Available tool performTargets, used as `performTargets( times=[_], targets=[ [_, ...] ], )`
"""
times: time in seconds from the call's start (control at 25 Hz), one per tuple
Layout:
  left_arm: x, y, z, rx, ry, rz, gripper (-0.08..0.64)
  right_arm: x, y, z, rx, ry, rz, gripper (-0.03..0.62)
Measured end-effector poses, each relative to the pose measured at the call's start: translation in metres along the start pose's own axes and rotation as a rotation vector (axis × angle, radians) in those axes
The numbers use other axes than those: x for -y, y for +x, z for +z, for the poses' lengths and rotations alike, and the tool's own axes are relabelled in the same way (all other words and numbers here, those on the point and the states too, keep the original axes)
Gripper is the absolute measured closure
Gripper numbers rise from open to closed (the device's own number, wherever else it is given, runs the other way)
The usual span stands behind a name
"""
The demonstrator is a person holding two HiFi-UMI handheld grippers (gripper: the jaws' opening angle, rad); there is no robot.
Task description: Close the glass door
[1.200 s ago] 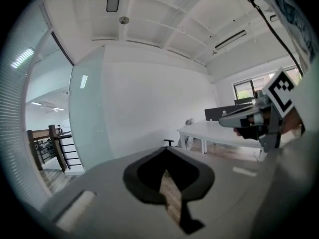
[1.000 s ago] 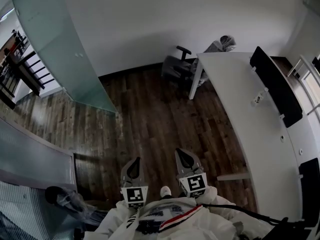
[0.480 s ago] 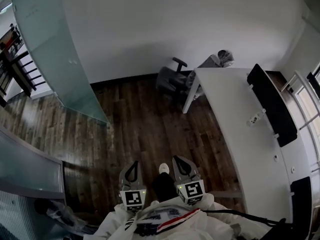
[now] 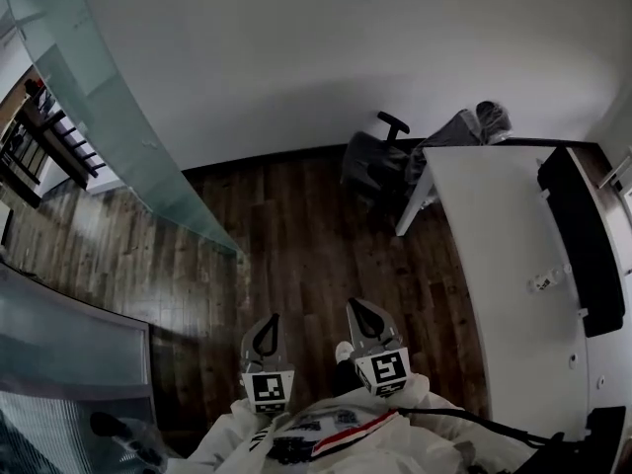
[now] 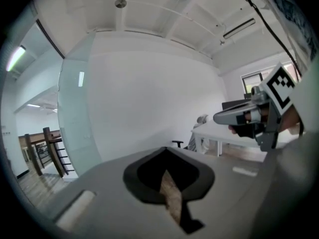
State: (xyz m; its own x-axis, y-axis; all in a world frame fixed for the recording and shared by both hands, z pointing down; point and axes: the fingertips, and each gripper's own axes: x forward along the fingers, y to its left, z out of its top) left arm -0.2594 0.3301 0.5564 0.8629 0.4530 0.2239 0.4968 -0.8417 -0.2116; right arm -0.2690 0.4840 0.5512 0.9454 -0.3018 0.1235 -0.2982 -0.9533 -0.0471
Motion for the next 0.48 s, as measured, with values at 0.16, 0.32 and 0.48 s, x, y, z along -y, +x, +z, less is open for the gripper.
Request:
performTargets(
  times=[0.16, 0.32, 0.48],
  targets=[
    [0.007, 0.052, 0.018, 0.002, -0.028, -0.022, 0.558, 0.046, 0.037, 0.012, 0.012, 0.021, 0.003, 0.587],
    [0.007, 0.097, 0.036, 0.023, 0.006, -0.010, 0.558, 0.074, 0.069, 0.026, 0.039, 0.026, 0.040, 0.588],
    [-0.006, 0.125, 0.039, 0.004, -0.017, 0.024, 0.558, 0.088, 0.104, 0.029, 0.035, 0.019, 0.069, 0.588]
  ],
)
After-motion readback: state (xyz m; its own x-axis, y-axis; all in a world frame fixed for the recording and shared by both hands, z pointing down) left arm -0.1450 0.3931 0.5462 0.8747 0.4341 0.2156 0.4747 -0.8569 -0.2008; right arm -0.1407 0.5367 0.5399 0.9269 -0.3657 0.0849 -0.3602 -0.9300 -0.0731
